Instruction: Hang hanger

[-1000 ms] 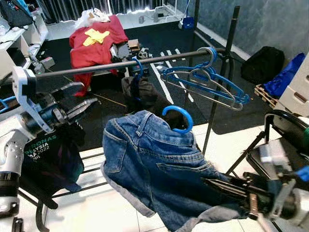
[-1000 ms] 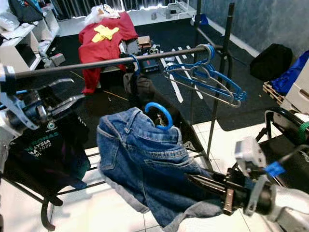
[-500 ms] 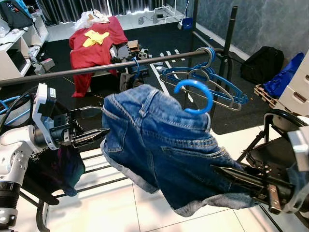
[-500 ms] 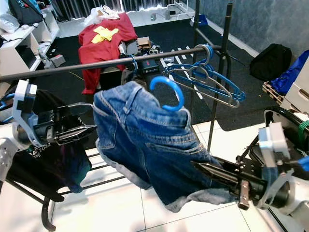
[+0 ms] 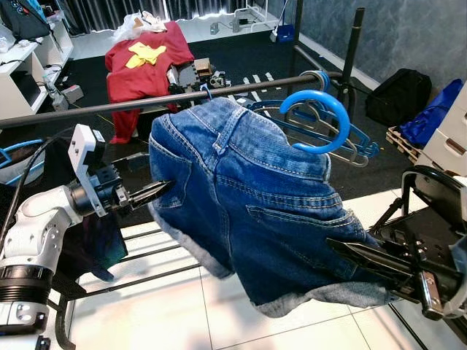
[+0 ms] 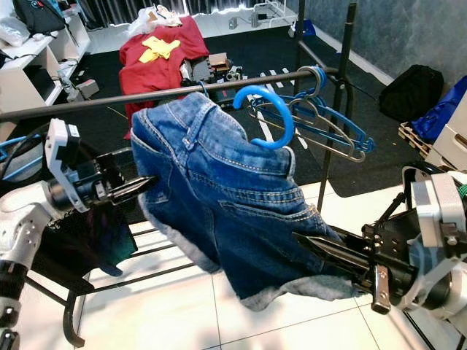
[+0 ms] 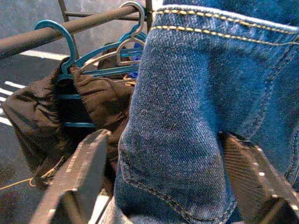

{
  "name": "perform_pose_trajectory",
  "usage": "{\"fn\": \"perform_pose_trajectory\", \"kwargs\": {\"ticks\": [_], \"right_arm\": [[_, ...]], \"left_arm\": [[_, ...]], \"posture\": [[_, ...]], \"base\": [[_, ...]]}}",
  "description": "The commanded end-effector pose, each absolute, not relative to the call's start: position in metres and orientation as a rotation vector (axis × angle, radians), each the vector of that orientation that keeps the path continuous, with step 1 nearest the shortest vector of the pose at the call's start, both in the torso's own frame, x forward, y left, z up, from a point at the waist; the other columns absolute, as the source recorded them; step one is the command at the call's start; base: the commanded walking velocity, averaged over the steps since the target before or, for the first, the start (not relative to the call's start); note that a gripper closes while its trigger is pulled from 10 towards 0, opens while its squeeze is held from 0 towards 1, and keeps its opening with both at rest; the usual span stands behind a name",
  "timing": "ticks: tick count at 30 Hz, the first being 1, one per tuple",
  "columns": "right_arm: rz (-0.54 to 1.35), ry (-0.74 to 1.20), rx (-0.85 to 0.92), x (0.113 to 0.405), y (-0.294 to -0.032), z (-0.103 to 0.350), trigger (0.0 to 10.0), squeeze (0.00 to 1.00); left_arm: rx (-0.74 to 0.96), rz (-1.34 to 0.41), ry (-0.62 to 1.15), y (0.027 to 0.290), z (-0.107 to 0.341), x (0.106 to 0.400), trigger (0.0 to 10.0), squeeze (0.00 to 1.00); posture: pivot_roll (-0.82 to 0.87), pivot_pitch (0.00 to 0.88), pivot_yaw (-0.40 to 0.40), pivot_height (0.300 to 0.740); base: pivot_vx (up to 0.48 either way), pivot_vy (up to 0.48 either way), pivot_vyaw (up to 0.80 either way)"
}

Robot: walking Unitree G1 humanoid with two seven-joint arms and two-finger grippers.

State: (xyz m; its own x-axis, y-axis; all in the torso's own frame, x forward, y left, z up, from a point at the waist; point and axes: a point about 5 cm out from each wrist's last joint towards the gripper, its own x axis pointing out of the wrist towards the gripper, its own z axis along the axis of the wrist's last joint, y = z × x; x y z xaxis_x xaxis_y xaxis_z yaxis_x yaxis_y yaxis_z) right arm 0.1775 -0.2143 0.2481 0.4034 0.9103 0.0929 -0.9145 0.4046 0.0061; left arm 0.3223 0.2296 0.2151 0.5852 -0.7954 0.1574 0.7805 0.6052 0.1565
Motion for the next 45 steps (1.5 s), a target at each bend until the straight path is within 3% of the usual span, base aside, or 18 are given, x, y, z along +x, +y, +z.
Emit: {"fn": "perform_pose_trajectory", "kwargs": {"ticks": [1,2,7,12,15,17,21,22,23,24,25,29,30,45], "right_arm": [[1.202,-0.119,0.046,0.173,-0.209,0.256,10.0,0.0],[1.182,-0.118,0.047,0.176,-0.209,0.255,10.0,0.0],[1.151,-0.113,0.039,0.18,-0.21,0.253,10.0,0.0],[1.069,-0.113,0.029,0.189,-0.214,0.251,10.0,0.0],[1.055,-0.105,0.024,0.191,-0.214,0.25,10.0,0.0],[0.979,-0.005,-0.006,0.198,-0.218,0.237,10.0,0.0],[0.974,0.006,0.004,0.198,-0.216,0.232,10.0,0.0],[0.986,-0.027,0.016,0.198,-0.215,0.236,10.0,0.0],[1.003,-0.072,0.028,0.197,-0.212,0.242,10.0,0.0],[1.003,-0.072,0.028,0.197,-0.212,0.242,10.0,0.0],[1.018,-0.095,0.037,0.196,-0.211,0.246,10.0,0.0],[1.028,-0.108,0.043,0.195,-0.21,0.248,10.0,0.0],[1.045,-0.135,0.058,0.193,-0.209,0.252,10.0,0.0],[1.106,-0.181,0.092,0.188,-0.202,0.258,10.0,0.0]], "left_arm": [[0.07,-0.914,-0.222,0.23,0.214,0.322,10.0,0.0],[0.046,-0.931,-0.224,0.227,0.214,0.321,0.0,0.0],[0.033,-0.915,-0.234,0.227,0.216,0.322,0.0,0.0],[0.02,-0.697,-0.31,0.243,0.229,0.338,0.0,0.0],[0.015,-0.664,-0.321,0.243,0.229,0.34,0.0,0.0],[0.002,-0.534,-0.365,0.245,0.237,0.349,0.0,0.0],[-0.037,-0.489,-0.4,0.244,0.245,0.352,0.0,0.0],[-0.039,-0.558,-0.383,0.237,0.242,0.35,1.3,0.0],[-0.026,-0.687,-0.345,0.224,0.233,0.345,3.3,0.0],[-0.026,-0.687,-0.345,0.224,0.233,0.345,3.3,0.0],[-0.027,-0.733,-0.323,0.219,0.227,0.342,9.4,0.0],[-0.031,-0.753,-0.311,0.217,0.224,0.341,9.4,0.0],[-0.039,-0.76,-0.294,0.216,0.22,0.341,10.0,1.0],[-0.031,-0.763,-0.286,0.211,0.214,0.342,10.0,1.0]], "posture": [[-0.1,0.082,0.096,0.74],[-0.1,0.081,0.094,0.74],[-0.1,0.081,0.091,0.74],[-0.1,0.082,0.086,0.74],[-0.1,0.082,0.086,0.74],[-0.11,0.084,0.083,0.74],[-0.1,0.086,0.083,0.74],[-0.1,0.086,0.086,0.74],[-0.1,0.087,0.089,0.74],[-0.1,0.087,0.089,0.74],[-0.1,0.088,0.09,0.74],[-0.1,0.088,0.09,0.74],[-0.1,0.091,0.091,0.74],[-0.11,0.092,0.088,0.74]], "base": [[0.0,0.0,0.0],[0.0,0.0,0.0],[0.0,0.0,0.0],[0.0,0.0,0.0],[0.0,0.0,0.0],[0.0,0.0,0.0],[0.0,0.0,0.0],[0.0,0.0,0.0],[0.0,0.0,0.0],[0.0,0.0,0.0],[0.0,0.0,0.0],[0.0,0.0,0.0],[0.0,0.0,0.0],[0.0,0.0,0.0]]}}
